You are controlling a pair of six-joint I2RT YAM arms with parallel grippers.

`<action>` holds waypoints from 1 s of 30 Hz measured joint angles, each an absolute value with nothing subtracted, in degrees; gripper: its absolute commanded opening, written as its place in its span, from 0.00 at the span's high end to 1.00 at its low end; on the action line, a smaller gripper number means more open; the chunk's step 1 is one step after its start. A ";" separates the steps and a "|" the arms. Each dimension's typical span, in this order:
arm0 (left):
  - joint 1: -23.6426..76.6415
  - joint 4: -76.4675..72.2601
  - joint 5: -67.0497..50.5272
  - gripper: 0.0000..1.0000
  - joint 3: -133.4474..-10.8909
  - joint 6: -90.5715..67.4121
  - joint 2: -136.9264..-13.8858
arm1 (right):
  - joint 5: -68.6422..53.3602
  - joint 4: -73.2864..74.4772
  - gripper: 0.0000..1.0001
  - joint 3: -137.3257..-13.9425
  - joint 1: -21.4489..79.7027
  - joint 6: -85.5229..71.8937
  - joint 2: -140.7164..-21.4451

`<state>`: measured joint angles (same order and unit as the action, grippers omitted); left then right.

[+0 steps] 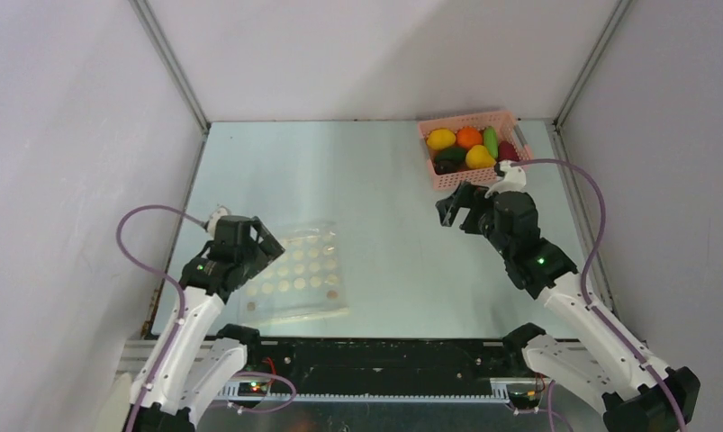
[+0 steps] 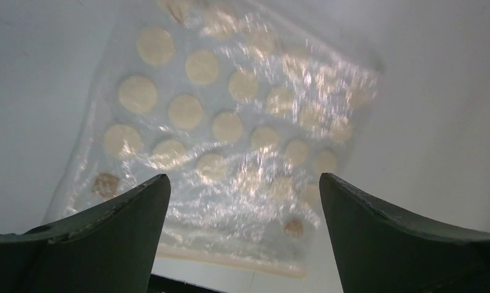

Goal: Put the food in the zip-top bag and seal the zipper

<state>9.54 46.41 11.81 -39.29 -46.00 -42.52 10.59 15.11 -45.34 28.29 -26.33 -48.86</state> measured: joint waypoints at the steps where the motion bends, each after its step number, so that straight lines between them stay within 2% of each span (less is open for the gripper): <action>1: 10.61 46.52 11.49 0.02 -38.92 -46.04 -43.20 | 9.52 14.98 0.01 -45.08 28.29 -26.33 -49.08; 6: 20.51 47.22 10.55 0.02 -37.76 -47.20 -49.34 | 2.52 11.42 0.00 -41.82 29.82 -28.21 -52.23; 13: 21.80 39.70 6.92 0.02 -29.74 -50.48 -51.22 | -6.48 -0.80 0.01 -39.90 41.89 -35.94 -68.60; 21: 21.74 20.91 -0.40 0.02 -23.42 -53.01 -58.37 | -11.11 -15.18 0.01 -39.88 46.13 -46.87 -84.18; 30: 21.76 -6.44 -15.59 0.02 -21.43 -54.02 -70.63 | -9.58 -16.16 0.03 -42.89 46.74 -50.24 -92.33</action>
<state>21.76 -6.44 -15.59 -21.43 -54.02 -70.63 -9.58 -16.16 -42.89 46.74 -50.24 -92.33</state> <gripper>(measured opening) 0.984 0.993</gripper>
